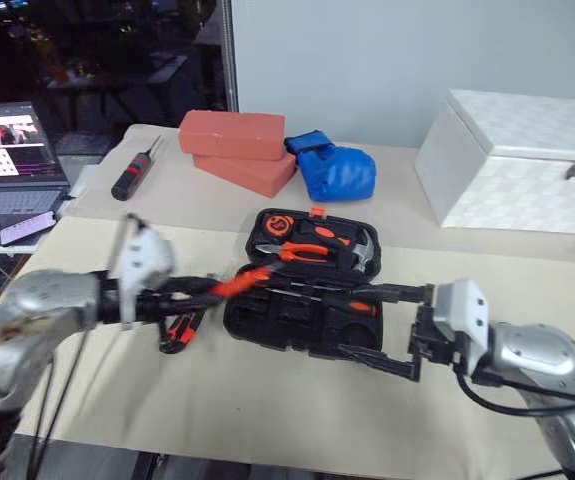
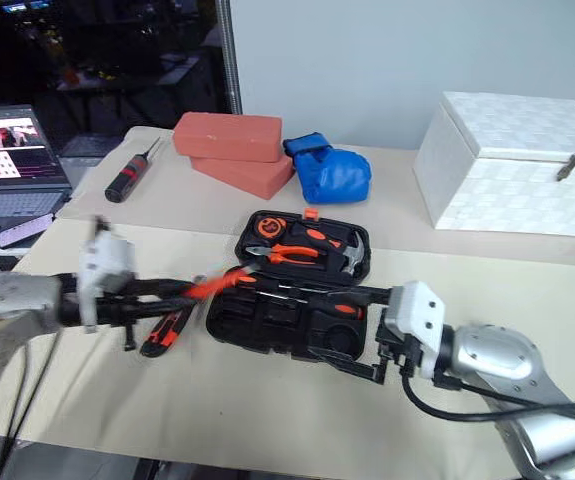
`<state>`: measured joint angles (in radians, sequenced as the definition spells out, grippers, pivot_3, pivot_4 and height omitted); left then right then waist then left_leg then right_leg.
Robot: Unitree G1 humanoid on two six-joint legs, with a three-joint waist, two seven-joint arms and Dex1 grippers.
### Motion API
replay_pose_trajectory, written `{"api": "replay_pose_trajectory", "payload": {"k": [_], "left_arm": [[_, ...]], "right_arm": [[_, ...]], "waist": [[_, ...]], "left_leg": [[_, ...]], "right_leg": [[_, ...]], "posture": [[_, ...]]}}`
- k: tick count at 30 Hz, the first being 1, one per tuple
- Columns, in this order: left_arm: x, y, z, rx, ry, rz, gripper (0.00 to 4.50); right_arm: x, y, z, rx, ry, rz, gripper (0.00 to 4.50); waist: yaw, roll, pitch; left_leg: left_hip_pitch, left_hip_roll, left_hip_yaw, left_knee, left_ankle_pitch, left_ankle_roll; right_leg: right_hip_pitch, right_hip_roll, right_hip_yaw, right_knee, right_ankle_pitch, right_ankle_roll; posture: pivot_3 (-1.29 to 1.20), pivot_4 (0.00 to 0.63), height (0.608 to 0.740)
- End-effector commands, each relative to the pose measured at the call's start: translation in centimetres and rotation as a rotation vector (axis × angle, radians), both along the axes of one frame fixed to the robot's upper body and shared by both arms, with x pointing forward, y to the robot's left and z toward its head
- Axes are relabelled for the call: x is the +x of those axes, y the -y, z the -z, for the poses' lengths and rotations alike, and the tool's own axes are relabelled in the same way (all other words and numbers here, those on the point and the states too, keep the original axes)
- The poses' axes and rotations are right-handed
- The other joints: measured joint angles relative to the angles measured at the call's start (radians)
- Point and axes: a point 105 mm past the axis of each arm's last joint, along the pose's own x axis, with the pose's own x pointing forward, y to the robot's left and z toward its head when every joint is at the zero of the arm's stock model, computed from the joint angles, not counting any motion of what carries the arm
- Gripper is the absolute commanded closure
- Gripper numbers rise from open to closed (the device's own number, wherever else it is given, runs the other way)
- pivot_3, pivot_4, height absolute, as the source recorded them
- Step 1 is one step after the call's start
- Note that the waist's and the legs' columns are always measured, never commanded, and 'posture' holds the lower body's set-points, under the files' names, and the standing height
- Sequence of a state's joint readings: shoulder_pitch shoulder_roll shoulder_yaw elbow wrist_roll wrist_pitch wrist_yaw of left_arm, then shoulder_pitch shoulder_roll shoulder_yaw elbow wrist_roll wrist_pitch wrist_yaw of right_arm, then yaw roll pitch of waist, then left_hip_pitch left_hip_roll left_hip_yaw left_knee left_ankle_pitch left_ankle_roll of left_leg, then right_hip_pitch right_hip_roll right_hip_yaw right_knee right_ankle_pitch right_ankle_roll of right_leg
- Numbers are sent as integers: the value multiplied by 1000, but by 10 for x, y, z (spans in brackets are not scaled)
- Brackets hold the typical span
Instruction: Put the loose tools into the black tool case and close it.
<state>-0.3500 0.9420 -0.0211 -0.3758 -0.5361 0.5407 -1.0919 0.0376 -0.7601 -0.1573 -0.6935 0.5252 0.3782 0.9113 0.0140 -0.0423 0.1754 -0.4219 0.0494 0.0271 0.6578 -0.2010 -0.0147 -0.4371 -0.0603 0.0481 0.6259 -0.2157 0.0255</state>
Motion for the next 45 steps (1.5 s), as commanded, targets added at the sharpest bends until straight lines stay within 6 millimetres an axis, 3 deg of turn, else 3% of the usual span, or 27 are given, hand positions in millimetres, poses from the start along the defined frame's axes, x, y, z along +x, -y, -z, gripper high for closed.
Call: {"api": "replay_pose_trajectory", "payload": {"k": [1, 6, 11, 17, 26, 27, 28, 30, 35, 38, 41, 45], "left_arm": [[19, 18, 10, 94, 32, 112, 4015], [56, 35, 23, 239, 57, 197, 4015], [72, 28, 39, 362, 50, 263, 4015], [79, 23, 49, 430, 44, 315, 4015], [76, 30, 55, 438, 3, 354, 4015], [75, 30, 54, 429, -5, 353, 4015], [76, 29, 47, 402, -8, 337, 3025], [75, 26, 26, 305, -17, 302, 2412], [56, 20, -5, 88, -111, 284, 2412], [54, 27, -9, -51, -156, 198, 3156], [58, 41, -2, -101, -116, 102, 4320], [67, 57, 25, -97, -74, -68, 4456]], "right_arm": [[-11, 9, -12, -29, 47, 34, 0], [-17, 14, -14, -45, 56, 78, 0], [-24, 11, -13, -48, 49, 110, 0], [-28, 13, -6, -84, 25, 154, 0], [-31, 15, -4, -89, 11, 173, 0], [-31, 15, -3, -89, 10, 173, 0], [-31, 15, -3, -89, 9, 171, 0], [-31, 15, -3, -87, 7, 169, 0], [-30, 14, -1, -79, 7, 157, 0], [-29, 12, -2, -64, 9, 151, 0], [-27, 11, -5, -49, 14, 149, 0], [-27, 11, -7, -51, 15, 147, 0]], "waist": [[1, -2, 1], [-11, -3, 1], [-20, -3, 1], [-14, -4, 1], [-15, -4, 1], [-16, -4, 1], [-16, -4, 1], [-18, -4, 1], [-29, -4, 1], [-28, -3, 1], [-23, -3, 1], [-20, -4, 1]], "left_leg": [[0, 0, -1, 1, 0, 0], [0, 0, -2, 3, 0, 1], [0, 0, -2, 3, 1, 2], [-2, -1, -2, 3, 1, 2], [1, -1, -2, 3, 1, 2], [1, -1, -2, 4, 1, 2], [1, -1, -2, 4, 1, 2], [1, -1, -2, 4, 1, 2], [-1, 0, -2, 4, 1, 2], [0, 0, -2, 4, 1, 2], [2, 0, -3, 5, 1, 2], [2, -1, -4, 9, 1, 2]], "right_leg": [[0, 1, 0, 1, 0, 0], [1, 2, 1, 2, 3, 2], [1, 3, 3, 2, 4, 4], [1, 2, 3, 1, 6, 9], [3, 2, 3, 3, 6, 9], [3, 2, 3, 3, 6, 9], [3, 2, 3, 3, 6, 9], [3, 2, 3, 2, 6, 10], [0, 3, 3, 4, 6, 10], [1, 3, 3, 4, 6, 10], [4, 2, 3, 4, 6, 11], [7, 3, 3, 4, 7, 11]], "posture": [[0, 150, 740], [0, 150, 740], [0, 150, 740], [0, 150, 740], [0, 150, 740], [0, 150, 740], [0, 150, 740], [0, 150, 740], [0, 150, 740], [0, 150, 740], [0, 150, 740], [0, 150, 740]]}}
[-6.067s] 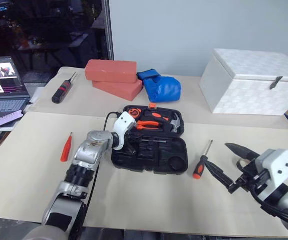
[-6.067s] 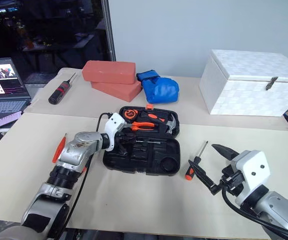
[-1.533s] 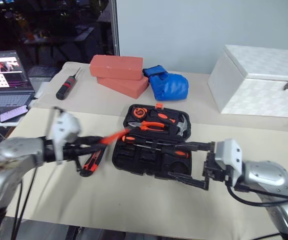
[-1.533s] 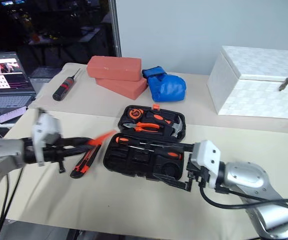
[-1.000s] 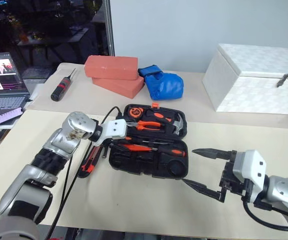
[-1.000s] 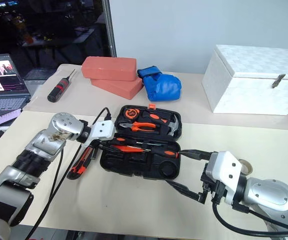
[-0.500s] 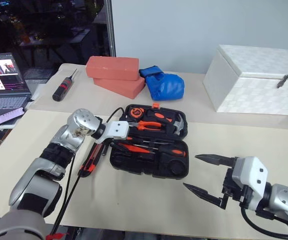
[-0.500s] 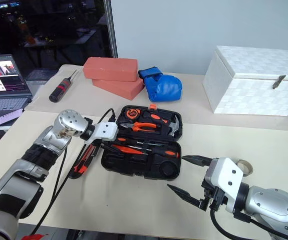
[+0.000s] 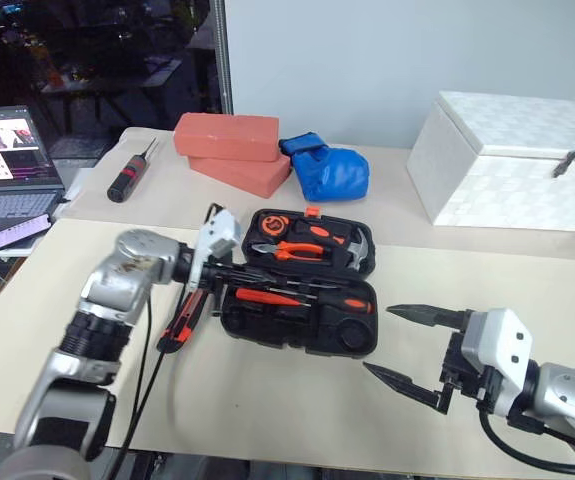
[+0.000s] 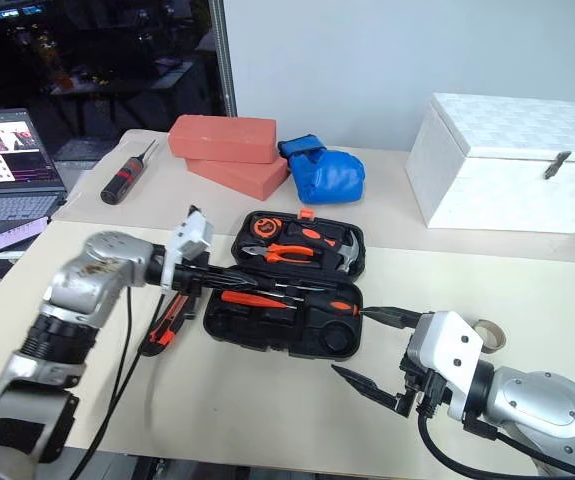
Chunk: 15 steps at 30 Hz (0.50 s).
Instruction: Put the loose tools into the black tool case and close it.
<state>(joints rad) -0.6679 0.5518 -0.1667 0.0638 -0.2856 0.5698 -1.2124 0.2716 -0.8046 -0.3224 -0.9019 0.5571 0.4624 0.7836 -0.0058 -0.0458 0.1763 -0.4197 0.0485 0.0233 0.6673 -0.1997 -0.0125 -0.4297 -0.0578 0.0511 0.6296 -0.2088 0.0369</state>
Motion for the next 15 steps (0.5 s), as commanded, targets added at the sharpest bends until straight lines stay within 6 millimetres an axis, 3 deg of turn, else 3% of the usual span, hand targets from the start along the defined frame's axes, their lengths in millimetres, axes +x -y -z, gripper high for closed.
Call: {"api": "replay_pose_trajectory", "payload": {"k": [1, 5, 9, 11, 13, 15], "left_arm": [[6, 4, 19, 67, 58, -144, 4456], [0, -11, 72, 239, -12, -231, 4456], [-5, -21, 91, 305, 10, -255, 4456], [-1, -18, 81, 241, 56, -280, 4456], [8, -12, 48, 53, 126, -334, 4456], [12, -19, 7, -162, 133, -415, 4456]], "right_arm": [[-2, -2, -7, 8, 30, -10, 0], [-3, -3, -7, 2, 25, -14, 0], [-2, -3, -8, -4, 25, -16, 0], [0, -4, -9, -1, 30, -19, 0], [2, -5, -10, 4, 37, -27, 0], [4, -7, -12, 17, 44, -45, 0]], "waist": [[0, 0, 0], [-9, -1, 0], [-9, 3, -5], [-11, 5, -7], [-11, 6, -8], [-11, 4, -7]], "left_leg": [[1, 0, 0, 0, 0, 0], [7, 0, 1, 0, 0, 0], [14, 0, 1, 0, 0, 0], [16, 0, 2, 0, 0, 0], [17, 0, 3, 0, -1, -1], [15, 0, 3, 0, -1, -2]], "right_leg": [[1, 0, 0, 0, 0, 0], [5, 0, 2, 0, -2, -4], [10, 0, 3, 0, -3, -6], [11, 0, 4, 0, -3, -6], [11, 0, 5, 0, -3, -6], [9, 0, 6, 0, -3, -6]], "posture": [[0, 150, 740], [0, 150, 740], [0, 150, 740], [0, 150, 740], [0, 150, 740], [0, 150, 740]]}}
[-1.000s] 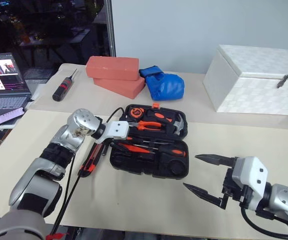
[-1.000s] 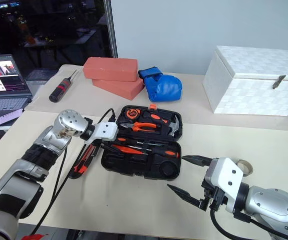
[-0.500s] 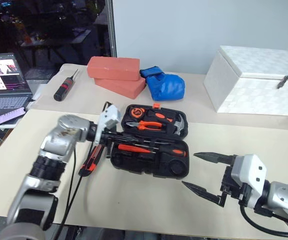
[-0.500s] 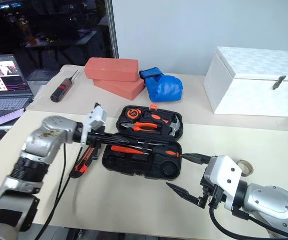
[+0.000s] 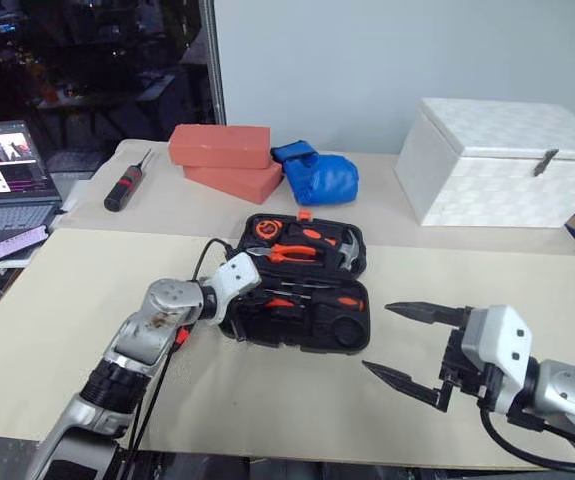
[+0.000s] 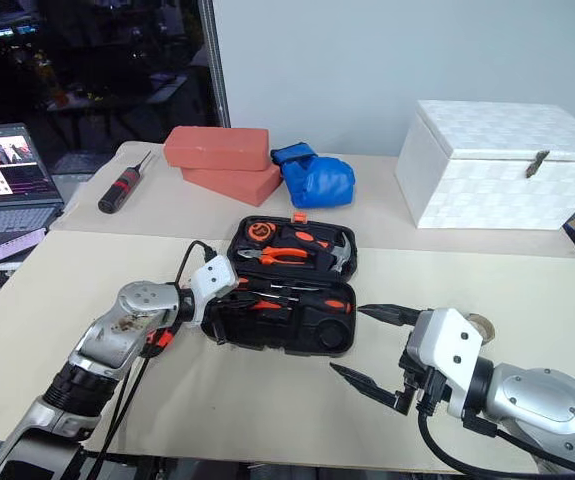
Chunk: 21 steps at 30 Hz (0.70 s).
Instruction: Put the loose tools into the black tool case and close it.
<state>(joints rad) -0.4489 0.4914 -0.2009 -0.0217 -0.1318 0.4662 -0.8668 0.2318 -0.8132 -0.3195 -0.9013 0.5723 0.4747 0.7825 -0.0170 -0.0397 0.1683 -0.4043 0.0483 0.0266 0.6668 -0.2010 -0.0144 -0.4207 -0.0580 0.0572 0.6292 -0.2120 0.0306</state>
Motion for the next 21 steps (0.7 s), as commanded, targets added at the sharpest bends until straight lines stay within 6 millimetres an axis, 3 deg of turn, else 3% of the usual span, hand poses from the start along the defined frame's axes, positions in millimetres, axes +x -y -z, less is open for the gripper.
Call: {"api": "replay_pose_trajectory", "payload": {"k": [1, 4, 8, 14, 17, 21], "left_arm": [[7, -21, -60, -289, 86, -145, 4456], [-2, -57, -76, -332, 98, -323, 3780], [-24, -92, -62, -258, 38, -548, 2252], [-50, -93, -22, -147, -133, -642, 158], [-56, -90, 4, -60, -197, -693, 158], [-57, -94, 14, -36, -196, -728, 1319]], "right_arm": [[2, -6, -7, 24, 29, -38, 0], [4, -7, -8, 35, 31, -59, 0], [9, -7, -7, 43, 25, -90, 0], [17, -7, -7, 48, 27, -118, 0], [19, -10, -8, 46, 33, -136, 0], [18, -8, -9, 38, 38, -133, 0]], "waist": [[1, -5, 4], [-6, -8, 6], [-12, -7, 5], [9, -10, 6], [6, -10, 7], [4, -10, 6]], "left_leg": [[-2, 0, 0, 0, 0, 0], [-2, 1, 0, 0, 1, 1], [-1, 0, 1, -3, 1, 2], [-4, -1, 1, -6, -1, 2], [-3, -2, 1, -6, -1, 2], [-1, -2, 1, -6, -1, 2]], "right_leg": [[-2, 0, 0, 0, 0, 0], [-3, 1, 0, 0, 2, -1], [-2, 1, 2, 0, 2, 0], [-4, 1, 2, -2, 1, 8], [-3, 0, 3, -3, -2, 2], [-3, 0, 4, -3, -1, 1]], "posture": [[0, 150, 740], [0, 150, 740], [0, 150, 740], [0, 150, 740], [0, 150, 740], [0, 150, 740]]}}
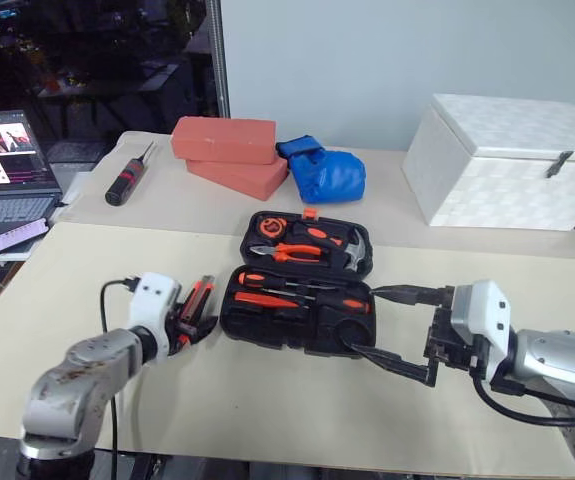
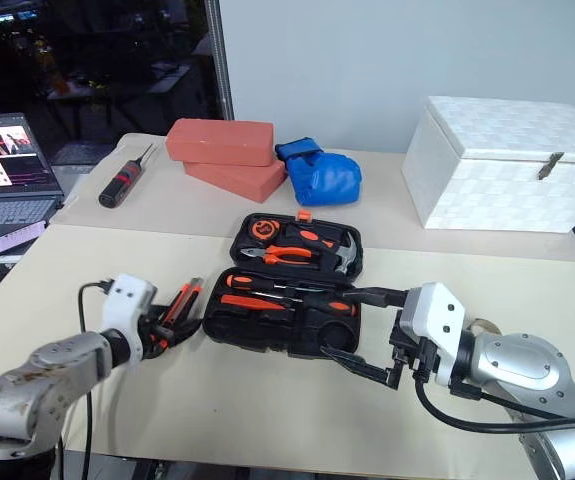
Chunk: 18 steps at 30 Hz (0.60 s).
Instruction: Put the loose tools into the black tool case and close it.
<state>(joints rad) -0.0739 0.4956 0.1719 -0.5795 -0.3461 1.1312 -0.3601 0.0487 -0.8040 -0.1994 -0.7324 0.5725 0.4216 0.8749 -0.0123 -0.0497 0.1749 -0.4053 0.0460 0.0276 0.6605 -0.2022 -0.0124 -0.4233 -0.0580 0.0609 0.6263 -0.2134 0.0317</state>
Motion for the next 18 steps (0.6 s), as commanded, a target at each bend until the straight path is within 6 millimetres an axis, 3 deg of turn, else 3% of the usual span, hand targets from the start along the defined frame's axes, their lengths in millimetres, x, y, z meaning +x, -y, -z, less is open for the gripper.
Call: {"api": "replay_pose_trajectory", "payload": {"k": [1, 2, 3, 5, 8, 10, 12, 15, 18], "left_arm": [[-3, 0, 4, 23, -1, -9, 1740], [-3, 0, 4, 21, 1, -9, 1876], [-1, -1, 1, 13, 21, -15, 2336], [6, -4, -15, -5, 108, -26, 2828], [16, 1, -56, -101, 290, 48, 2828], [17, 13, -79, -133, 354, 199, 2828], [7, 42, -95, -138, 344, 509, 2828], [-10, 71, -96, -100, 253, 861, 2828], [-15, 92, -82, 25, 189, 1130, 2828]], "right_arm": [[-4, 0, -7, -5, 43, -15, 0], [-3, 0, -7, -7, 43, -12, 0], [-4, 1, -5, -12, 43, -7, 0], [-4, 1, -4, -13, 46, 1, 0], [-4, 2, -5, -3, 56, 18, 0], [-7, 3, -6, 1, 60, 23, 0], [-12, 7, -8, 3, 63, 28, 0], [-18, 13, -10, 7, 58, 29, 0], [-23, 22, -11, -20, 40, 17, 0]], "waist": [[0, 0, 0], [0, 1, 0], [0, 1, 0], [0, 1, 0], [3, -1, 1], [5, -1, 1], [7, -1, 1], [9, 1, 0], [9, 2, 1]], "left_leg": [[0, 0, 0, 0, 0, 0], [0, 0, 0, 0, 0, 0], [0, 0, 0, 0, 0, 0], [0, 0, 0, 0, 0, 0], [-2, 0, 0, 0, 0, 0], [-3, 0, 0, 0, 0, 0], [-3, 0, 0, 0, 0, 0], [-3, 0, 1, 0, 0, 0], [-4, -1, 3, 0, -1, 0]], "right_leg": [[0, 0, 0, 0, 0, 0], [0, 0, 0, 0, 0, 0], [0, 0, 0, 0, 0, 0], [0, 0, 0, 0, 0, 0], [-1, 0, 0, -1, 0, 0], [-2, 0, -1, 0, 0, 0], [-2, 0, -1, 0, 0, 0], [-2, 0, -1, -2, 0, 0], [-1, -1, 1, -5, 0, 0]], "posture": [[0, 150, 740], [0, 150, 740], [0, 150, 740], [0, 150, 740], [0, 150, 740], [0, 150, 740], [0, 150, 740], [0, 150, 740], [0, 150, 740]]}}
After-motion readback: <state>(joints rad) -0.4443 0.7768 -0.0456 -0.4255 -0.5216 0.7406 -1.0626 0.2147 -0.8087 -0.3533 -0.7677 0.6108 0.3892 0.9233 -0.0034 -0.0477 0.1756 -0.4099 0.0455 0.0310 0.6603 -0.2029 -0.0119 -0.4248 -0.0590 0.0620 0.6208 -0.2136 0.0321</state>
